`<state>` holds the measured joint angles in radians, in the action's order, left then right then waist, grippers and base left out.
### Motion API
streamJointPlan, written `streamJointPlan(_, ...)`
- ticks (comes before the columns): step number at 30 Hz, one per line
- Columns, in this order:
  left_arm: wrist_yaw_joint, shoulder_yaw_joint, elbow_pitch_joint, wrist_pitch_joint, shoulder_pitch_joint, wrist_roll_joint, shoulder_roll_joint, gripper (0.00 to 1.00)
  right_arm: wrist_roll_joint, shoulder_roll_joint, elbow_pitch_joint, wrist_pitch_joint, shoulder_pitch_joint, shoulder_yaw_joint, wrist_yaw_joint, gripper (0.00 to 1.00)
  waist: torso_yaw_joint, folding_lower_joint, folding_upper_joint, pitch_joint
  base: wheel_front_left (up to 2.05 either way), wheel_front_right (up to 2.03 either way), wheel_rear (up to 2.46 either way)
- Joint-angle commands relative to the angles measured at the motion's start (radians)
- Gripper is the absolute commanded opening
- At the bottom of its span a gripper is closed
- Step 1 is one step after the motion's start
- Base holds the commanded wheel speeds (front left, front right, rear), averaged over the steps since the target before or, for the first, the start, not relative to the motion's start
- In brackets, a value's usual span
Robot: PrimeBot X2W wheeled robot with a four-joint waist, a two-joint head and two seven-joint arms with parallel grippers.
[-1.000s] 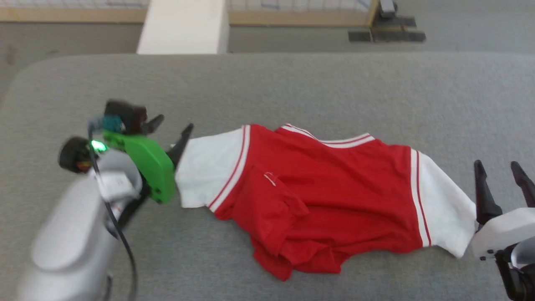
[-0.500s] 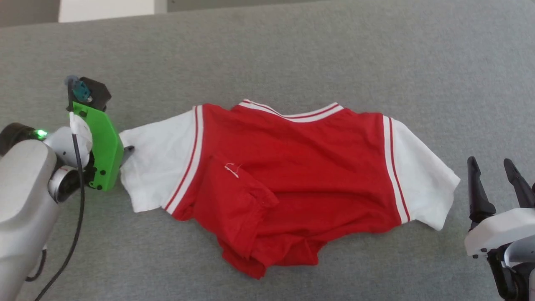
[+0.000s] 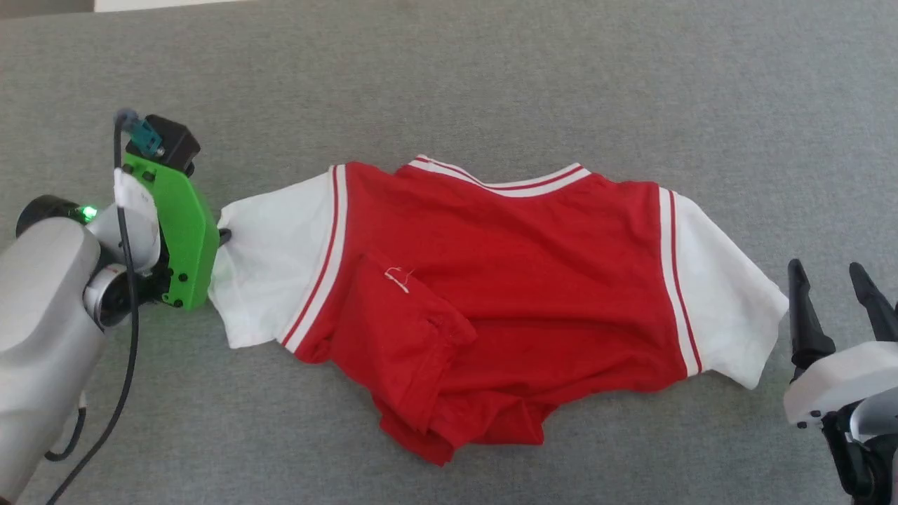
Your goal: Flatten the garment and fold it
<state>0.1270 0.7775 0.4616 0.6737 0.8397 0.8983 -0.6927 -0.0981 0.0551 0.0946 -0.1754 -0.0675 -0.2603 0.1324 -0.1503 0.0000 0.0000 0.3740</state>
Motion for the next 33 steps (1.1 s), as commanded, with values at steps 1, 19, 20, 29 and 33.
streamJointPlan(1, 0.0, 0.01, 0.024, -0.029, -0.036, -0.014, 0.002, 0.0, 0.01, 0.011, 0.001, -0.014, -0.013, 0.001, -0.002, 1.0, 0.03, 0.0, 0.0, -0.032, 0.0, 0.0, 0.0)
streamJointPlan(19, -0.079, -0.03, -0.278, -0.324, -0.194, -0.067, -0.044, 0.0, -0.143, 0.31, -0.101, -0.572, -0.11, 0.134, -0.002, 1.0, 0.251, 0.0, 0.0, -0.134, 0.0, 0.0, 0.0)
streamJointPlan(20, -0.084, -0.028, -0.302, -0.328, -0.2, -0.07, -0.044, 0.0, -0.147, 0.325, -0.116, -0.597, -0.119, 0.144, -0.002, 1.0, 0.26, 0.0, 0.0, -0.132, 0.0, 0.0, 0.0)
streamJointPlan(29, -0.121, -0.016, -0.458, -0.327, -0.221, -0.089, -0.047, 0.0, -0.119, 0.395, -0.322, -0.705, -0.207, 0.19, -0.002, 1.0, 0.307, 0.0, 0.0, -0.102, 0.0, 0.0, 0.0)
streamJointPlan(33, -0.124, -0.013, -0.491, -0.33, -0.217, -0.099, -0.05, 0.0, -0.121, 0.398, -0.385, -0.709, -0.206, 0.233, -0.002, 1.0, 0.313, 0.0, 0.0, -0.091, 0.0, 0.0, 0.0)
